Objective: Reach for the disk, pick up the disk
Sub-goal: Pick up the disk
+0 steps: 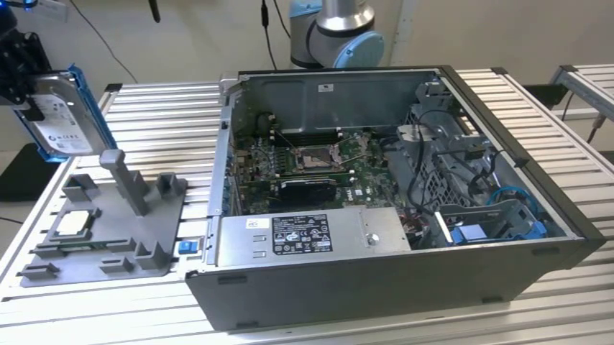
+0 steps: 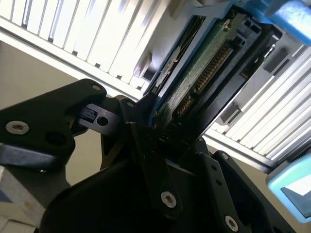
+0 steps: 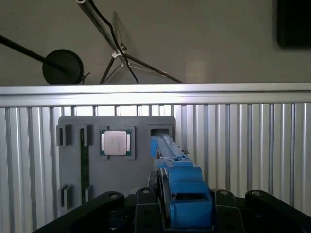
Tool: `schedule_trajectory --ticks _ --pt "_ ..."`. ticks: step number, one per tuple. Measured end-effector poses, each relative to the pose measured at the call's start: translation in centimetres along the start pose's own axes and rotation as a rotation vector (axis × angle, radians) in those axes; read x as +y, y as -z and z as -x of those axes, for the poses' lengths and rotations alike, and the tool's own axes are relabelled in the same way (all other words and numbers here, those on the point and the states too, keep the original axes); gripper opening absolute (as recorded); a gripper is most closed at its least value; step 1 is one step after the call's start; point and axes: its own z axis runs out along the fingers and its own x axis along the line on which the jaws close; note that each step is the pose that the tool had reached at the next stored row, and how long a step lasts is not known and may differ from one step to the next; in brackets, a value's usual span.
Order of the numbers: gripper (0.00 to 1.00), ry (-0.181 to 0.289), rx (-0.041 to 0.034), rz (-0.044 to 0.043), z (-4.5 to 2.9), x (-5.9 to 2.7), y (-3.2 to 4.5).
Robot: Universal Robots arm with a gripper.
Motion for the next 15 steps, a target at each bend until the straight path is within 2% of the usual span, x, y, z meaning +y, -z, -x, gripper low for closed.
schedule_trajectory --ticks 15 --pt "0.00 0.000 0.0000 -0.0001 0.04 0.06 2.12"
